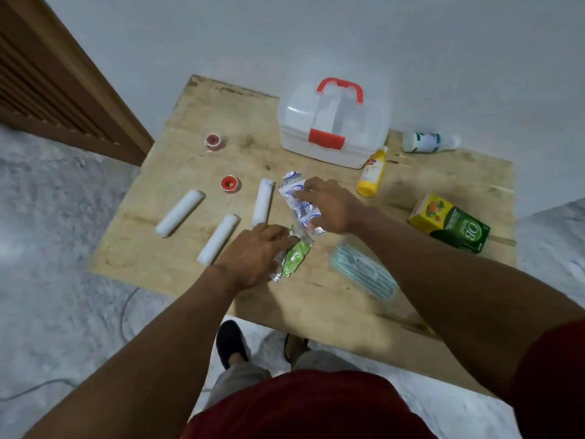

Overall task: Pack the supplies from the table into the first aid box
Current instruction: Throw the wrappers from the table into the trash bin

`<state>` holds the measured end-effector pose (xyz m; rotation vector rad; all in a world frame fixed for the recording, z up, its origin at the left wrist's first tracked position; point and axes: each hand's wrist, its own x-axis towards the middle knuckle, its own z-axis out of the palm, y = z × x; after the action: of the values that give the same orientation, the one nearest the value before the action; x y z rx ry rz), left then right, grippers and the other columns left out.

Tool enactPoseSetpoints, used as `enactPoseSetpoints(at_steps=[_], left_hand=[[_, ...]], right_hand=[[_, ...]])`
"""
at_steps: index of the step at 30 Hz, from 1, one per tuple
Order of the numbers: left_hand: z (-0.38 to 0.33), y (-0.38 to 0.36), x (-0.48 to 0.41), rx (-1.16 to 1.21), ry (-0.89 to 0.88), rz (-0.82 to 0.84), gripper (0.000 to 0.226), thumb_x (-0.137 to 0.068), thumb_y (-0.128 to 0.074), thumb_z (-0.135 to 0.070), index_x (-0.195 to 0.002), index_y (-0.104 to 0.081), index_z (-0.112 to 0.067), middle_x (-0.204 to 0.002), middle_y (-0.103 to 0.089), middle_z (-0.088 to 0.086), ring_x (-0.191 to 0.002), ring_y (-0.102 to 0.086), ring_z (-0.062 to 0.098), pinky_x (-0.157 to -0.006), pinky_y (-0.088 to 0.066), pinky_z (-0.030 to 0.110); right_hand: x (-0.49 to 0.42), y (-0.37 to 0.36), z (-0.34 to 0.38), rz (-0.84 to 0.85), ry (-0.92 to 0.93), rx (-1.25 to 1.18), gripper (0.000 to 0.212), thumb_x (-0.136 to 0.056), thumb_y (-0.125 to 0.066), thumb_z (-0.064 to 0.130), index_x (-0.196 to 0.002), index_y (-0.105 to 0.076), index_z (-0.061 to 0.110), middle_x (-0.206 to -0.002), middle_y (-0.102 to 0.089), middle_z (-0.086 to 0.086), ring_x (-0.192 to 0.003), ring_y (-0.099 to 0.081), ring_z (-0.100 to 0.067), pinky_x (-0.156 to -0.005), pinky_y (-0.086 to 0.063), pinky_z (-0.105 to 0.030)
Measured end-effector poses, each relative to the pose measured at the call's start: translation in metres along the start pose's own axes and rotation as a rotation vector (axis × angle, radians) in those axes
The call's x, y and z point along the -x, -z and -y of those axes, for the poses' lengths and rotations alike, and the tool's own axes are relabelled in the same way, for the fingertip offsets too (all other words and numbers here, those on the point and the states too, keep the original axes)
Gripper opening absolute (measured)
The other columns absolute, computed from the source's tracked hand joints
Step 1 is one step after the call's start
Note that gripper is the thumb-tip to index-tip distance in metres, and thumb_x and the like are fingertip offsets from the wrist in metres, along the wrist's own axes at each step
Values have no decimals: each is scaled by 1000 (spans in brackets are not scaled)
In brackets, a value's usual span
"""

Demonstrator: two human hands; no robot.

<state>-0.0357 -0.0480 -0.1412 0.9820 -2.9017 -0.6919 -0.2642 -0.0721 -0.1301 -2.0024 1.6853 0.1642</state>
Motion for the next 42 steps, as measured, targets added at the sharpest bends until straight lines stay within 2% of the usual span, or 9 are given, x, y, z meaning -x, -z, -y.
enactPoseSetpoints(at_steps=[5, 9, 14, 18, 20, 23, 28, 32, 42], left_hand=[[-1, 1, -4, 0, 66, -5, 58, -64, -82, -16, -121, -68, -18, -120, -61, 9, -104, -57, 35, -71, -54, 47], [-8, 9, -11, 2, 116, 7, 48, -68, -80, -17, -115, -68, -17, -113, -59, 7, -101, -53, 32, -73, -50, 41], [-12, 14, -16, -76, 111, 1, 22, -74, -74, -21, -91, -64, -12, -94, -60, 7, -92, -55, 32, -61, -30, 33], [-10, 25, -22, -61, 123, -97, 14, -80, -65, -16, -93, -62, -12, -90, -65, 9, -88, -59, 35, -62, -42, 37], [-7, 40, -26, -33, 134, -159, 21, -81, -66, -14, -102, -66, -11, -96, -66, 12, -91, -58, 37, -69, -47, 41], [1, 68, -27, 30, 115, -285, 23, -81, -68, -13, -104, -70, -10, -96, -64, 13, -91, -58, 35, -70, -43, 35], [4, 117, -32, 51, -55, -303, 10, -81, -64, -9, -91, -66, -9, -87, -68, 11, -83, -62, 36, -69, -49, 40], [-15, 135, -40, 30, -195, -266, 6, -82, -64, -14, -88, -64, -13, -79, -70, 4, -78, -64, 31, -69, -52, 43], [-142, 118, -41, 92, -540, -116, 10, -80, -67, -17, -86, -64, -10, -77, -67, 8, -77, -61, 32, -69, -49, 39]], right_hand=[[-2, 0, -10, -98, 36, -81, 51, -78, -77, 31, -126, -64, 21, -125, -53, -6, -106, -53, -33, -97, -42, -39], [0, -5, -10, -138, 41, -105, 32, -80, -74, 25, -112, -69, 18, -116, -57, -8, -101, -56, -34, -92, -44, -41], [6, -7, -6, -209, -6, -117, 21, -84, -69, 14, -105, -70, 16, -107, -61, -9, -96, -59, -33, -83, -46, -36], [16, 6, 1, -286, -89, -149, 20, -89, -64, 19, -108, -69, 15, -104, -63, -9, -99, -58, -29, -72, -31, -26], [24, 17, 8, -342, -137, -182, 20, -90, -63, 19, -108, -69, 15, -104, -63, -9, -100, -58, -28, -73, -30, -25], [39, 31, 20, -451, -226, -217, 22, -90, -62, 20, -110, -68, 14, -106, -64, -11, -100, -59, -27, -73, -33, -27], [81, 48, 48, -621, -405, -244, 23, -89, -63, 21, -111, -68, 15, -107, -68, -12, -102, -61, -31, -75, -41, -33], [132, 46, 67, -721, -530, -234, 14, -88, -63, 18, -101, -68, 14, -100, -69, -11, -96, -60, -31, -68, -34, -30], [294, 11, 74, -824, -945, -269, 12, -87, -62, 17, -95, -68, 10, -94, -70, -9, -89, -62, -30, -73, -47, -38]])
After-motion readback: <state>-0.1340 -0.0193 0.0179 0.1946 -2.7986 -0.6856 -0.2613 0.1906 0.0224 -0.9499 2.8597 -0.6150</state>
